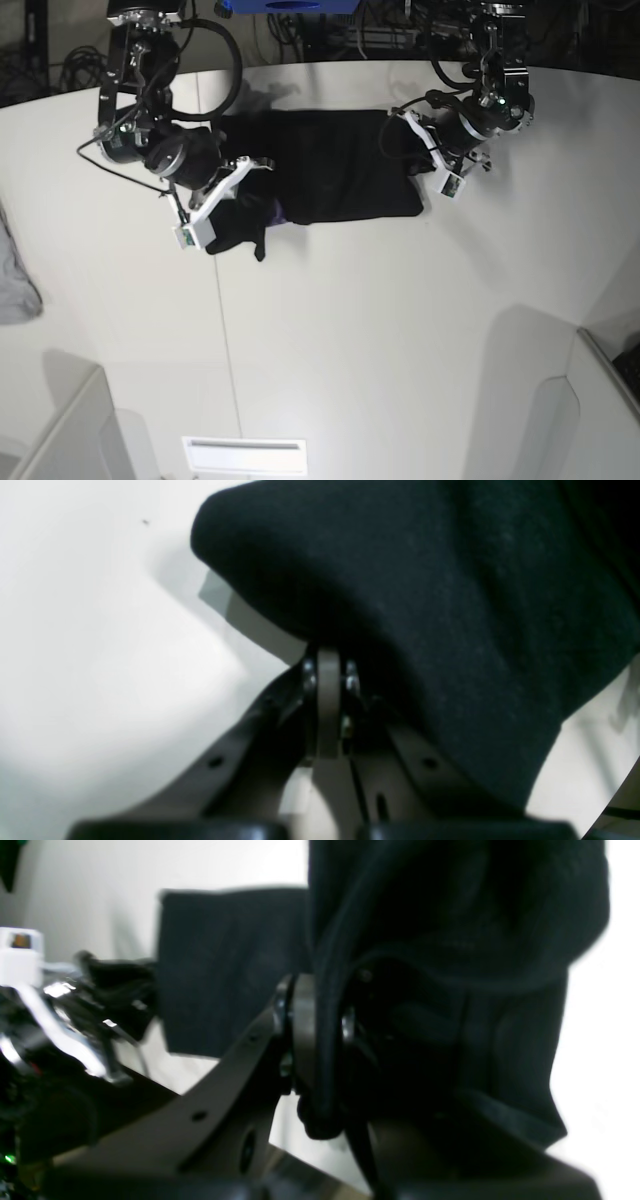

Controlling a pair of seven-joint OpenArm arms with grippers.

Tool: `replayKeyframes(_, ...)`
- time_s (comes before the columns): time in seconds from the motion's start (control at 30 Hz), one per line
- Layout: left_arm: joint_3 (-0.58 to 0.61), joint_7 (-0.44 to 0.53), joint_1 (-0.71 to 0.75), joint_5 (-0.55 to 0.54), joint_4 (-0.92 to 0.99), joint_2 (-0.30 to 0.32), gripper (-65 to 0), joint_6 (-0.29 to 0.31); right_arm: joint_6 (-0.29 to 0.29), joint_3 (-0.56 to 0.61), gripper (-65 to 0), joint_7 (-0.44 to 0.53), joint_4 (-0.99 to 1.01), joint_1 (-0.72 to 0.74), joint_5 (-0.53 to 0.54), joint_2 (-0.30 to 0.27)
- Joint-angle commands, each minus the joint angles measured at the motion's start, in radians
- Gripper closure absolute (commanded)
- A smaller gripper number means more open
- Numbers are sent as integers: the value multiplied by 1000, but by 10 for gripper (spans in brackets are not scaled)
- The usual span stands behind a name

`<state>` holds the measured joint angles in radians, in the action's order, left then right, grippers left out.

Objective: Fold the T-shirt properly
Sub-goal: 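Grasp both strip ends and push them toward the shirt's middle, then fold the right gripper's end over the bundle and withdraw the left gripper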

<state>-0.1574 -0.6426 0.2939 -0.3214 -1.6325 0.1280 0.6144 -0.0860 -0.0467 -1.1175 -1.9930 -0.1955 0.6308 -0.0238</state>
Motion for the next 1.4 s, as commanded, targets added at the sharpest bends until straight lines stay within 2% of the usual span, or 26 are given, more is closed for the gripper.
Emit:
replayKeyframes(0.0,5,17,-3,-14,-15,3,0,8,-5,6,0,23,-21,6,22,-1)
replayKeyframes(0.37,38,17,-42,-14,-7,-23,0,6,-2,-3,0,32,-13,54,22,-38)
replayKeyframes(0.53,131,17,-81,-15,-7,-23,0,-93,-1,-3,0,30,-13,84,17,-38)
replayKeyframes(0.73,181,17,-123,-25,-7,-26,0,-133,-1,-3,0,32,-12,101,17,-40)
replayKeyframes(0.83,200,16,-137,-25,-7,-27,0,-139,-5,-2,0,32,-15,100,17,-40)
replayKeyframes(0.93,201,-36,-144,-25,-8,-26,0,-139,-5,5,0,32,-16,93,21,-35)
replayKeyframes(1.17,200,-49,-143,-25,-16,-21,0,-139,-5,43,0,32,-16,97,22,12)
replayKeyframes(1.3,200,-49,-137,-25,-16,-20,0,-139,9,110,0,44,-10,98,16,15)
replayKeyframes(1.37,198,-49,-134,-25,-18,-20,0,-139,47,133,0,83,5,92,16,15)
